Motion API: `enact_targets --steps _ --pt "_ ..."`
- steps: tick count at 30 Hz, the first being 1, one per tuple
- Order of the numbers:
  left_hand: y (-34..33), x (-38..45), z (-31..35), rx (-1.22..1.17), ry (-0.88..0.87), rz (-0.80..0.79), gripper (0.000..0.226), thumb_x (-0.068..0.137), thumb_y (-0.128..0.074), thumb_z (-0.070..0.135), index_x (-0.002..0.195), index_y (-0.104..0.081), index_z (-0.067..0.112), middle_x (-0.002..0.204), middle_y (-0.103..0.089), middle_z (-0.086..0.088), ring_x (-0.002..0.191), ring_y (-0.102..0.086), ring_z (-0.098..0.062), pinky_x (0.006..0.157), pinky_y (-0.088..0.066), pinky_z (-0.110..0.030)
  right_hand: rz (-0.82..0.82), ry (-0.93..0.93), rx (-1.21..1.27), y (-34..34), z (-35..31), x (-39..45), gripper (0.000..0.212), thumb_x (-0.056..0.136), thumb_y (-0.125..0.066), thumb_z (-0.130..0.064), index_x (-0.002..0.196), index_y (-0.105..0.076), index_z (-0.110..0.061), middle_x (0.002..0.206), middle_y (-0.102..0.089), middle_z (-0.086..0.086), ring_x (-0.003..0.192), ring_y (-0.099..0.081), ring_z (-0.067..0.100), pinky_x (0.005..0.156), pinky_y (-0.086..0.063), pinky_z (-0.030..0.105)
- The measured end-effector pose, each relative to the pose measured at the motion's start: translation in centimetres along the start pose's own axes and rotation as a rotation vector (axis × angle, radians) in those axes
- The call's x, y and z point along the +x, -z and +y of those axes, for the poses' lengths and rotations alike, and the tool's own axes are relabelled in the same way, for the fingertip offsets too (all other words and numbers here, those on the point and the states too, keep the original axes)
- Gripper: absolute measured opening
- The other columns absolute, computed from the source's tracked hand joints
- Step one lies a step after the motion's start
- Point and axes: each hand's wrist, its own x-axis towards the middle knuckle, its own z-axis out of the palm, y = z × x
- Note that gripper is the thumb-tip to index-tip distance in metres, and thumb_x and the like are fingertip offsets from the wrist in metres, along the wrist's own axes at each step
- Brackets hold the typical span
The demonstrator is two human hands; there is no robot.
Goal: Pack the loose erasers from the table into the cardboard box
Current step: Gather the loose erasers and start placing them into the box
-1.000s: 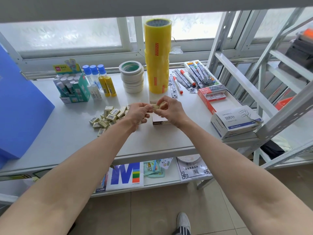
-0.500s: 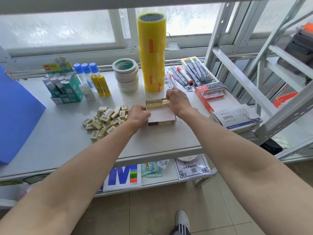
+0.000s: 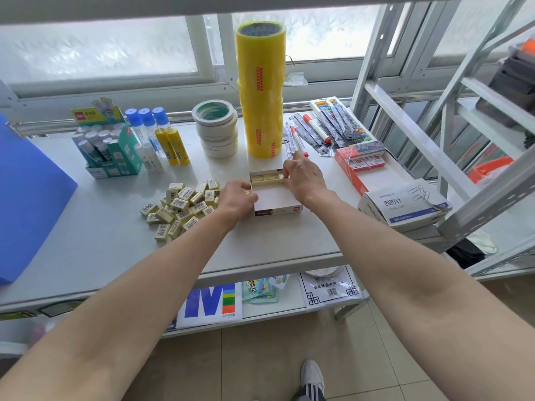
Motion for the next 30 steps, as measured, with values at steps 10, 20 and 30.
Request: enact_targets --steps 10,20,30 --pt "0.1 0.2 -0.3 0.043 -0.032 0.0 0.034 0.084 -0.064 0.014 0.118 -0.063 0.012 0.113 -0.064 -0.016 0.097 -0.062 -0.03 0.076 -0.049 -0.032 0.023 -0.034 -0.027 -0.3 -0.6 -0.6 0.02 0.086 -0.061 0.002 0.102 -0.066 -0.009 0.111 -0.053 0.009 0.084 -0.06 0.031 0.078 -0.052 0.037" --pt "1.4 -0.2 -0.1 -0.148 -0.014 0.0 0.043 0.096 -0.055 0.038 0.121 -0.06 0.004 0.087 -0.065 -0.008 0.059 -0.049 -0.016 0.047 -0.04 -0.023 0.089 -0.087 0.177 1.7 -1.8 -1.4 0.02 0.095 -0.054 -0.022 0.103 -0.067 -0.01 0.105 -0.06 0.008 0.087 -0.062 0.028 0.075 -0.047 0.033" --pt "5.0 -2.4 -0.2 -0.747 0.123 -0.411 0.061 0.102 -0.02 0.054 0.109 -0.056 0.005 0.058 -0.054 -0.006 0.04 -0.032 -0.009 0.035 -0.027 -0.019 -0.264 -0.048 0.873 2.3 -6.2 -2.8 0.028 0.094 -0.058 -0.035 0.101 -0.076 -0.013 0.086 -0.07 0.001 0.078 -0.06 0.007 0.079 -0.048 0.031"
